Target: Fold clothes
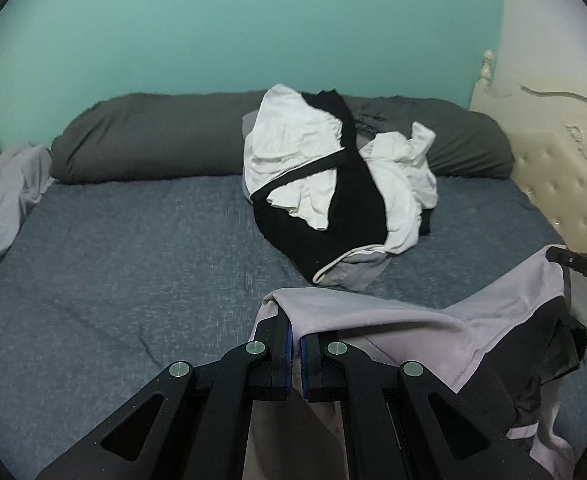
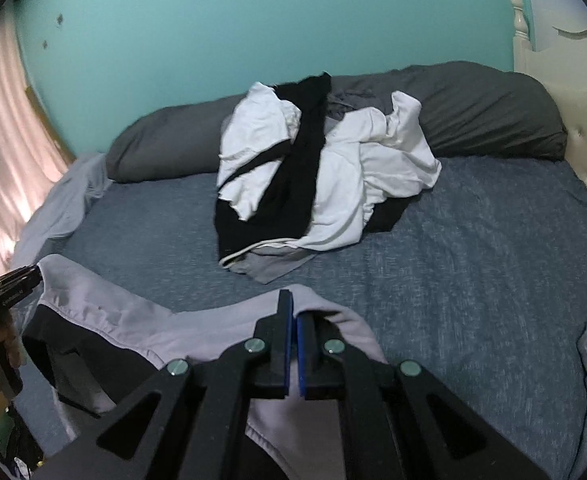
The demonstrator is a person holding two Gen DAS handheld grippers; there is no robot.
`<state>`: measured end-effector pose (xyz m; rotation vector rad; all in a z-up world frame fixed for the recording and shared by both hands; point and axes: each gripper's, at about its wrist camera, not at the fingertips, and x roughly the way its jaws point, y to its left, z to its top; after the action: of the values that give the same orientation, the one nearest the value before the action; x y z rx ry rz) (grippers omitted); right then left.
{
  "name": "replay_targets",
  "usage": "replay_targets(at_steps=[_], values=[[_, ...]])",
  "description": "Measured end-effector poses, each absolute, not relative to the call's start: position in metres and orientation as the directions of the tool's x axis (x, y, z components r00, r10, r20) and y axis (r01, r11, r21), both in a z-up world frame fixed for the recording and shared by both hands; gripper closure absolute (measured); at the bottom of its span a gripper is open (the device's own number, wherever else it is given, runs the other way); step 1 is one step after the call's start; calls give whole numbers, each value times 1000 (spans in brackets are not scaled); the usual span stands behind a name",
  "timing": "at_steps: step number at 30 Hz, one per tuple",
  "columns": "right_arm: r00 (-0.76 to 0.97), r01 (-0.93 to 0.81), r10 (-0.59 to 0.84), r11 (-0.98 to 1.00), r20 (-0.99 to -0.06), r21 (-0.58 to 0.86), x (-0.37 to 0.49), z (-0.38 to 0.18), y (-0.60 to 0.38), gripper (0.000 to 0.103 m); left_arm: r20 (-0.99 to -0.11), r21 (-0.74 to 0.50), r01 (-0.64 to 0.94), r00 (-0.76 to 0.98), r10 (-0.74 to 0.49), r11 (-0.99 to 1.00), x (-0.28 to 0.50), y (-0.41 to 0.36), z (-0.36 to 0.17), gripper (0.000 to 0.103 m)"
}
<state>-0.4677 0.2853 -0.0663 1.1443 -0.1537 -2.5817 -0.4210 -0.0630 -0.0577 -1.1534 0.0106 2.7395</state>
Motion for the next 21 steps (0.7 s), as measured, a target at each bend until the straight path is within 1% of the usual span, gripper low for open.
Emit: replay_targets(at_steps=[3, 6, 11, 14, 17, 19, 21], values=[[-625, 233, -300, -953, -721, 195, -495, -79, 280, 102, -728, -61, -145, -670, 143, -988, -450, -65, -75, 101], [-618, 230, -275, -959, -736, 165, -520, -95, 274, 102, -769, -68, -142, -623, 143, -987, -482, -64, -100, 101], [-582, 214, -238, -967, -778, 135, -558, -145, 265, 101, -817, -47, -116, -567, 105, -992, -520, -65, -157, 101], [-563, 197, -255, -965, -786, 172, -570, -177, 262, 101, -854, -59, -88, -511, 96, -994, -538, -68, -200, 100], [-546, 164, -288, -958, -786, 237, -578, -209, 263, 100, -875, -70, -78, -475, 99, -995, -546, -71, -232, 99], [-521, 140, -312, -949, -794, 281, -581, -229, 265, 98, -880, -88, -61, -462, 106, -994, -547, -75, -248, 93], [-513, 115, -308, -950, -801, 292, -582, -242, 267, 98, -884, -108, -41, -454, 115, -993, -546, -79, -259, 74]])
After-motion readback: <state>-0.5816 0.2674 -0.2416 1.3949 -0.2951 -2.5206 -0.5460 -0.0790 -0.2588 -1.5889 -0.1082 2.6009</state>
